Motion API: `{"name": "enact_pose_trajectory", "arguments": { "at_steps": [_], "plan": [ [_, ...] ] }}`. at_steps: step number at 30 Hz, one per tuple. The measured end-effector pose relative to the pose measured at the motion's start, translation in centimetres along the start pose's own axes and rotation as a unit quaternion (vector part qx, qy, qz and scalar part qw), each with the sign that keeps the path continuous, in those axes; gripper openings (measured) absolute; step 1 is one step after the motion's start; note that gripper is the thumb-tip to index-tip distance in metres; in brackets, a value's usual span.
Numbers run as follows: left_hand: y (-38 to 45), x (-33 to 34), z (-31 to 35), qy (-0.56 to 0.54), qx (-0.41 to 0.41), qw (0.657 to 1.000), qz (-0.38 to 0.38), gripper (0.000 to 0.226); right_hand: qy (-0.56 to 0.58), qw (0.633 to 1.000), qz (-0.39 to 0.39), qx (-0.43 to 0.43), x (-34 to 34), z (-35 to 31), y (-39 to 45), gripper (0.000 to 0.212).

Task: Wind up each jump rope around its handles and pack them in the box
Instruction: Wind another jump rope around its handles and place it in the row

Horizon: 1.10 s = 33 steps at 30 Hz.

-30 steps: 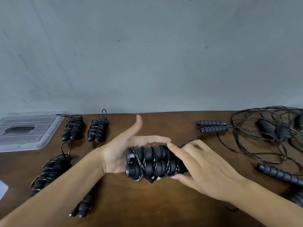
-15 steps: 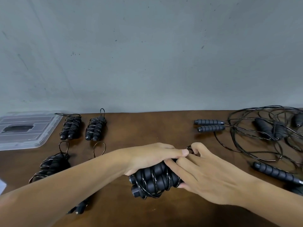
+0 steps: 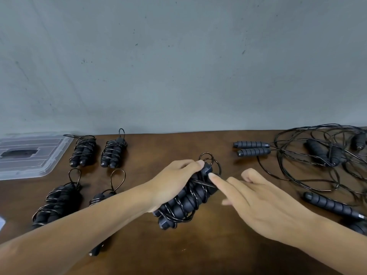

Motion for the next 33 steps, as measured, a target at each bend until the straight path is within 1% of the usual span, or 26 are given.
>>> {"name": "enact_pose_trajectory", "arguments": {
  "at_steps": [1, 2, 3, 4, 5, 6, 8, 9, 10, 11, 12, 13, 14, 16, 19, 22, 24, 26, 29, 30, 32, 33],
  "plan": [
    [0.0, -0.1, -0.1, 0.007, 0.005, 1.000, 0.008, 0.044, 0.034, 0.996, -0.061, 0.064, 0.9, 0.4, -3.2, 0.054],
    [0.1, -0.2, -0.2, 0.010, 0.010, 1.000, 0.013, 0.044, 0.061, 0.979, 0.103, 0.167, 3.5, 2.9, -4.6, 0.056],
    [0.1, -0.2, -0.3, 0.010, 0.014, 1.000, 0.018, 0.045, 0.087, 0.965, 0.120, 0.217, 2.7, 3.2, -5.8, 0.055],
    [0.2, -0.3, -0.3, 0.009, 0.021, 0.999, 0.024, 0.046, 0.117, 0.955, 0.141, 0.232, 3.2, 3.1, -6.4, 0.050],
    [0.2, -0.3, -0.2, 0.005, 0.028, 0.999, 0.028, 0.048, 0.144, 0.955, 0.125, 0.227, 2.5, 3.1, -5.8, 0.044],
    [0.2, -0.4, -0.2, 0.001, 0.035, 0.999, 0.028, 0.050, 0.164, 0.951, 0.145, 0.217, 2.9, 2.8, -5.1, 0.039],
    [0.1, -0.6, 0.1, -0.007, 0.052, 0.998, 0.035, 0.055, 0.205, 0.934, 0.187, 0.223, 3.5, 2.7, -5.1, 0.021],
    [0.0, -0.7, 0.3, -0.008, 0.060, 0.997, 0.040, 0.057, 0.218, 0.928, 0.178, 0.244, 3.4, 3.1, -5.7, 0.011],
    [0.0, -0.9, 0.4, -0.008, 0.068, 0.997, 0.043, 0.059, 0.228, 0.924, 0.161, 0.260, 4.3, 3.4, -6.2, 0.008],
    [0.0, -1.1, 0.5, -0.005, 0.076, 0.996, 0.044, 0.060, 0.236, 0.923, 0.135, 0.271, 3.9, 3.7, -5.9, 0.015],
    [0.0, -1.3, 0.6, 0.001, 0.084, 0.996, 0.042, 0.060, 0.252, 0.925, 0.102, 0.264, 4.2, 3.8, -5.6, 0.019],
    [0.0, -1.4, 0.7, 0.007, 0.090, 0.995, 0.038, 0.061, 0.291, 0.919, 0.062, 0.260, 4.3, 3.7, -5.5, 0.015],
    [0.0, -1.5, 0.8, 0.012, 0.097, 0.995, 0.031, 0.064, 0.319, 0.913, 0.053, 0.247, 4.6, 3.5, -5.6, 0.013],
    [0.0, -1.6, 1.0, 0.034, 0.117, 0.992, 0.010, 0.067, 0.345, 0.912, 0.066, 0.209, 4.6, 3.5, -5.6, 0.017],
    [-0.2, -1.6, 1.6, 0.088, 0.154, 0.984, -0.020, 0.053, 0.345, 0.926, 0.039, 0.151, 4.3, 3.8, -5.3, 0.018],
    [-0.5, -1.5, 2.3, 0.158, 0.147, 0.975, -0.052, 0.032, 0.302, 0.951, 0.023, 0.058, 4.8, 4.0, -4.6, 0.022],
    [-0.8, -1.1, 2.6, 0.205, 0.127, 0.966, -0.089, 0.024, 0.298, 0.954, 0.017, 0.033, 4.9, 4.6, -4.0, 0.017],
    [-1.1, -0.7, 2.8, 0.252, 0.117, 0.952, -0.124, 0.025, 0.295, 0.955, 0.014, 0.022, 4.9, 5.2, -3.4, 0.013],
    [-1.3, 0.0, 2.8, 0.287, 0.095, 0.937, -0.174, 0.034, 0.273, 0.962, 0.017, -0.008, 4.7, 6.2, -2.4, 0.018],
    [-1.4, 0.2, 2.7, 0.298, 0.089, 0.932, -0.184, 0.037, 0.237, 0.971, 0.014, -0.026, 5.0, 6.4, -2.0, 0.021],
    [-1.3, 0.6, 2.3, 0.321, 0.081, 0.923, -0.196, 0.042, 0.150, 0.987, 0.005, -0.062, 5.4, 6.9, -1.1, 0.035],
    [-1.3, 0.6, 2.1, 0.328, 0.078, 0.921, -0.196, 0.044, 0.120, 0.990, -0.005, -0.071, 5.4, 7.2, -0.7, 0.033]
  ]
}}
Point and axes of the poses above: each hand's wrist, its own y-axis towards the middle knuckle, its own x-axis out of the palm, z = x × y, the point moved 3 cm from there along y, towards the middle knuckle, and after that the axes turned 1 degree about z, right-handed, at the moved point
